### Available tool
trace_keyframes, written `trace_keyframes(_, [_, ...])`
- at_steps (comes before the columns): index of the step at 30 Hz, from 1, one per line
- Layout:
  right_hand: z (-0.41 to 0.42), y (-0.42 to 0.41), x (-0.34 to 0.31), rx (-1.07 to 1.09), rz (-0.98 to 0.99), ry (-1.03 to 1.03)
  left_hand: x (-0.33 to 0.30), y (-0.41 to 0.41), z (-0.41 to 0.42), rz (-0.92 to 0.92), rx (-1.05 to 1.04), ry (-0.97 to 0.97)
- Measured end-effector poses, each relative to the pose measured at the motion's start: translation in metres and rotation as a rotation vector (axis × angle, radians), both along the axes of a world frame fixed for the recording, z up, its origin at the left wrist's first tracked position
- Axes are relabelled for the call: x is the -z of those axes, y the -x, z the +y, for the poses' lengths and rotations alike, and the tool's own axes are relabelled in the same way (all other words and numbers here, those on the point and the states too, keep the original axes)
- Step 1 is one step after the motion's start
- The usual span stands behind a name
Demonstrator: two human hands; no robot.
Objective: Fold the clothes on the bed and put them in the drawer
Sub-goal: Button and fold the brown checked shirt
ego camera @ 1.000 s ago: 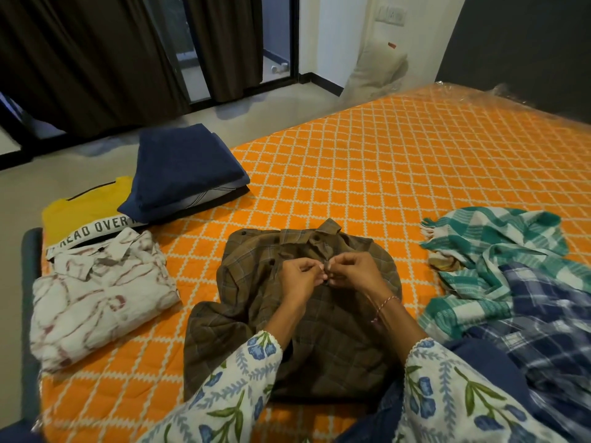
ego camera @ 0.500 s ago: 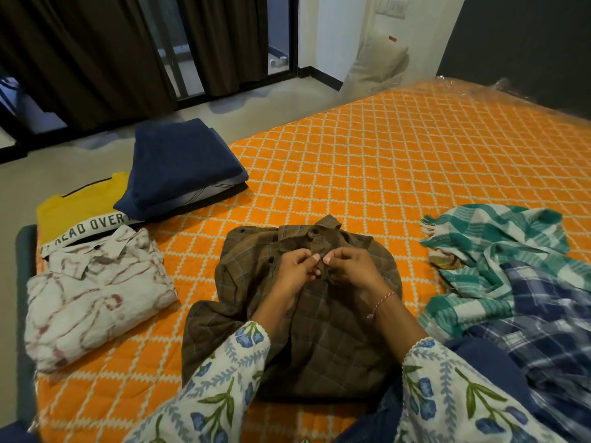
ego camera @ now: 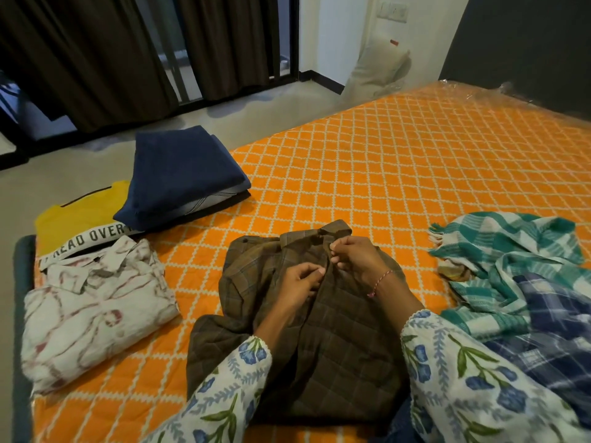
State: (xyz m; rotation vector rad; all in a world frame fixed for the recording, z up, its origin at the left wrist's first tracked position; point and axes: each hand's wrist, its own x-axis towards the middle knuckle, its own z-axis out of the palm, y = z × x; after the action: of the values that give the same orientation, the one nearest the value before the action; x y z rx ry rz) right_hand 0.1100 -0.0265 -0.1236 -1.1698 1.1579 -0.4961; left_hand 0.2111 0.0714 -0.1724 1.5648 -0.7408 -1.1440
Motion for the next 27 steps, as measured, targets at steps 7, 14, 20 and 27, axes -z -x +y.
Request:
trace_keyframes(7, [0.049,0.013,0.017,-0.151,0.693,0.562,0.015,-0.005,0.013,-0.12,-0.044,-0.06])
trace_keyframes(14, [0.095,0.023,0.033,-0.037,0.856,0.586,0.013,-0.002,0.019,-0.557,0.066,-0.113])
trace_keyframes(20, [0.096,0.034,0.053,-0.001,0.77,0.419,0.017,0.024,0.029,-1.239,0.216,-0.121])
trace_keyframes(27, [0.09,0.04,0.062,0.051,0.598,0.326,0.02,0.042,0.037,-1.146,0.286,-0.14])
